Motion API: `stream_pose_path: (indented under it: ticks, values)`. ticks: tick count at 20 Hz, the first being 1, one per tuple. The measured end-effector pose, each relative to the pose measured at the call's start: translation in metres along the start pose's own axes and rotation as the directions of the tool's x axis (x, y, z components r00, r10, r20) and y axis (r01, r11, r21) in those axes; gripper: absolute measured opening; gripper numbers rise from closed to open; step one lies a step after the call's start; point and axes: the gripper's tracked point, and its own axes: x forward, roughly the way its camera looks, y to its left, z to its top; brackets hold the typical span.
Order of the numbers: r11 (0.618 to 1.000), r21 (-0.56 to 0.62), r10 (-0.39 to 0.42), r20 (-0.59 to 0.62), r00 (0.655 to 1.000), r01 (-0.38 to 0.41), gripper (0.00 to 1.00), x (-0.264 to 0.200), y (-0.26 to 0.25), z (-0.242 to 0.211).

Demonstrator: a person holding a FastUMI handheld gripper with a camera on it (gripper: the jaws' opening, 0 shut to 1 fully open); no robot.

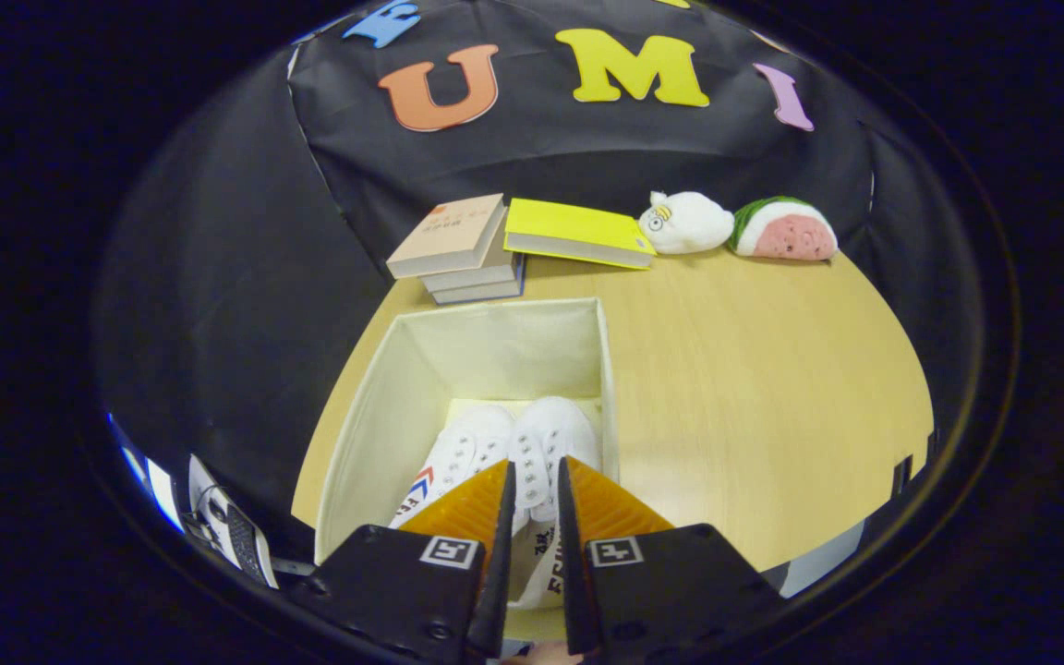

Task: Open the storage box then place both shoes into the box .Put the left shoe in first, then the right shoe, with the right side of both shoes facing outward in a uniform manner.

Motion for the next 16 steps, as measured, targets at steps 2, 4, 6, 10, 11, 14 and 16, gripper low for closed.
stream_pose_path:
  ticks: [2,4,6,10,11,14,16]
  values:
    - [1.0,-0.009,0.019,0.028,0.999,-0.018,0.57,-0.006,-0.002,0.004]
    - [0.999,-0.042,-0.001,0.087,0.996,0.004,0.81,-0.013,-0.015,0.014]
    - [0.997,-0.068,-0.007,0.171,0.985,0.019,0.81,-0.03,-0.021,0.031]
    - [0.996,-0.082,0.008,0.353,0.935,0.023,0.92,-0.072,-0.045,0.061]
    - [0.996,-0.085,0.007,0.37,0.929,0.026,1.0,-0.082,-0.053,0.06]
    - [0.991,-0.109,-0.013,0.513,0.859,0.08,1.0,-0.11,-0.092,0.077]
    - [0.985,-0.121,-0.029,0.599,0.8,0.126,1.0,-0.128,-0.115,0.077]
